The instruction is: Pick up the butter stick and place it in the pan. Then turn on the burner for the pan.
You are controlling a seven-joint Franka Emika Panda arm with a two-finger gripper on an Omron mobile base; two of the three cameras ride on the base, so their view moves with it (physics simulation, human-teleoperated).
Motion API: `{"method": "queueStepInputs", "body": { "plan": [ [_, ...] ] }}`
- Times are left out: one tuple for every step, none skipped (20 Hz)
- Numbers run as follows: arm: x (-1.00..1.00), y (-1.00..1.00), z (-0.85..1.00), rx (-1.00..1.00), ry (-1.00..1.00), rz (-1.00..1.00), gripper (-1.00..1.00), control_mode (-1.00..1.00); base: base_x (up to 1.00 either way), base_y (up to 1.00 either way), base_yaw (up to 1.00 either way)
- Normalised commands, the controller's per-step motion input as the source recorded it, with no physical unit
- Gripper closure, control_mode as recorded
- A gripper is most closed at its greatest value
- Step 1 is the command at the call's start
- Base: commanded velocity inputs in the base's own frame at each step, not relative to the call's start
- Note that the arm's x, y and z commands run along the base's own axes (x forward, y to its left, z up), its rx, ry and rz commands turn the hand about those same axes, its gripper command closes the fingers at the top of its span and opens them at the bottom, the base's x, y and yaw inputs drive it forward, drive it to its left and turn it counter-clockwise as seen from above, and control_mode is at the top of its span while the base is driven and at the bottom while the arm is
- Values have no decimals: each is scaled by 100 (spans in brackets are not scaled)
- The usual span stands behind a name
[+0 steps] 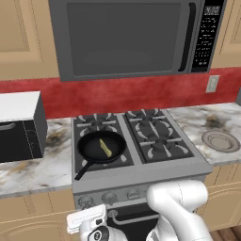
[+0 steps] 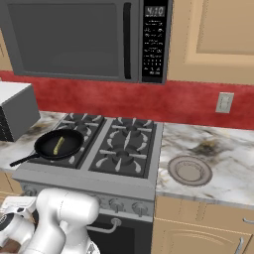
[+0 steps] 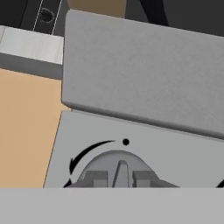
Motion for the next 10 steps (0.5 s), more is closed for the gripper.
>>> {"method": "queueStepInputs", "body": {
  "plan": [
    [0,0,0,-13,0,0,100,-100,0,0,0],
    [0,0,0,-13,0,0,100,-100,0,0,0],
    [0,0,0,-14,0,0,100,-100,0,0,0],
    [0,0,0,-14,0,0,100,-100,0,0,0],
    [0,0,0,-14,0,0,100,-100,0,0,0],
    [0,0,0,-14,0,0,100,-100,0,0,0],
    [0,0,0,-13,0,0,100,-100,0,0,0],
    [0,0,0,-13,0,0,100,-100,0,0,0],
    [0,0,0,-13,0,0,100,-100,0,0,0],
    [0,0,0,-13,0,0,100,-100,0,0,0]
  ]
}}
